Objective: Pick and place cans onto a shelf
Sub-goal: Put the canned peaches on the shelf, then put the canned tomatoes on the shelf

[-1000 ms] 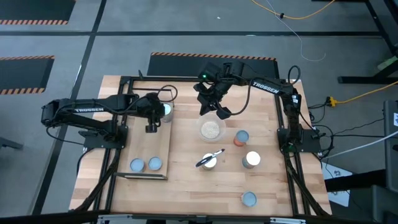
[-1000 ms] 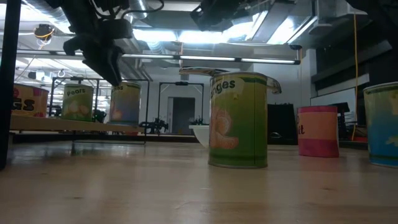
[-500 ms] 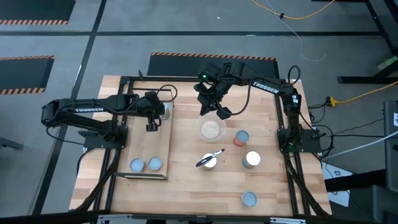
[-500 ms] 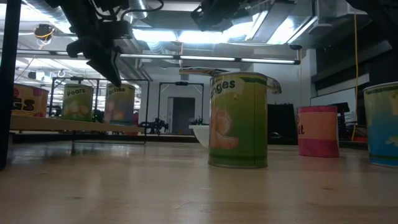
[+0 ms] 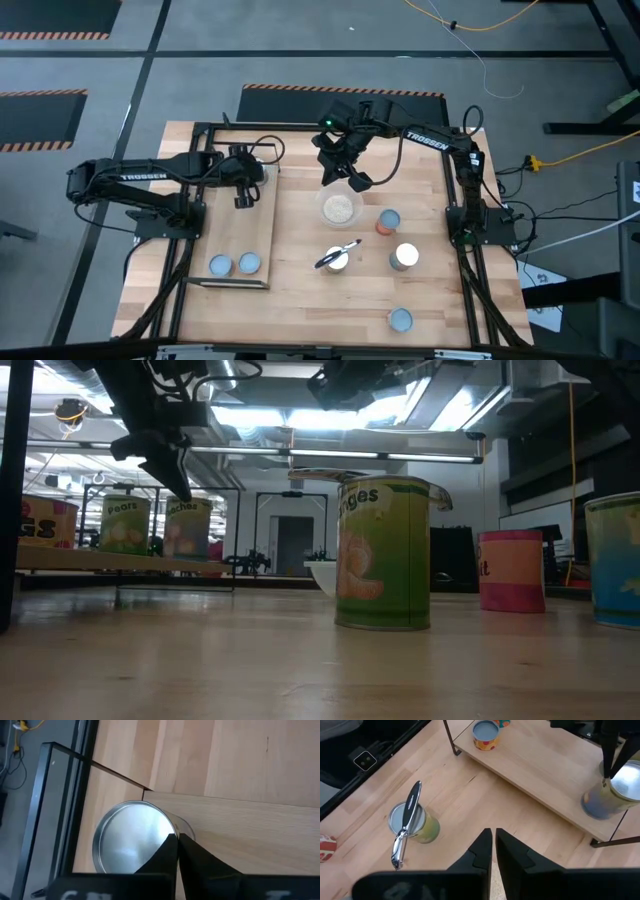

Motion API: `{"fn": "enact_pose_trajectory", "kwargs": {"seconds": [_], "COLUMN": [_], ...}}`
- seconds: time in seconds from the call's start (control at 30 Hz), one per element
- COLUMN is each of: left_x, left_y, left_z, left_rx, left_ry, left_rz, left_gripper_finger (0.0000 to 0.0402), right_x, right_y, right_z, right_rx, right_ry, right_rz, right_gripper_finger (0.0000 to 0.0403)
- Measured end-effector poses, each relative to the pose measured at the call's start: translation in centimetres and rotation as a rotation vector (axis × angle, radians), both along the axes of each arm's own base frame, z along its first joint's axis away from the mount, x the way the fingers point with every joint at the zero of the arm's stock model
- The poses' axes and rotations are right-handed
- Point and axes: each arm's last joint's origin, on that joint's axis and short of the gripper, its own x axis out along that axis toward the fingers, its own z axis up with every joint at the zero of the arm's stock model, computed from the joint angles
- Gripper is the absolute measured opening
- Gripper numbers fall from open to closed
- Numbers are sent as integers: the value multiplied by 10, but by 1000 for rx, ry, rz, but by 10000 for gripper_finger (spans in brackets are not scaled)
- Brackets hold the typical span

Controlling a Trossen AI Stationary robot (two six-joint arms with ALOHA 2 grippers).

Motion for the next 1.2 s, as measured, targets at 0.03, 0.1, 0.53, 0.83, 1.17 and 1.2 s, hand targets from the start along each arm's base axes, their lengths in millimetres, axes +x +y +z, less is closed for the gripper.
{"fn": "enact_pose_trajectory", "kwargs": {"seconds": [0.03, 0.1, 0.53, 0.83, 1.17, 1.2], "left_x": [0, 0, 0, -1, -13, -14], "left_y": [0, 0, 0, 0, -7, -8], "left_z": [0, 0, 0, 5, 23, 24], "left_rx": [-1, 0, 2, 12, 0, -6], "left_ry": [-1, -1, -7, -52, -201, -214], "left_rz": [0, -1, 1, 1, 20, 22], "left_gripper_finger": [3, 3, 54, 65, 68, 68], "right_x": [0, 0, -1, -27, -50, -48], "right_y": [0, 0, 0, 7, 15, 16], "right_z": [0, 0, -1, 22, 35, 32], "right_rx": [0, 0, 6, 62, 130, 143], "right_ry": [0, 0, 15, 80, 174, 173], "right_rz": [-1, -1, -2, -83, -124, -119], "right_gripper_finger": [29, 29, 29, 29, 29, 29]}}
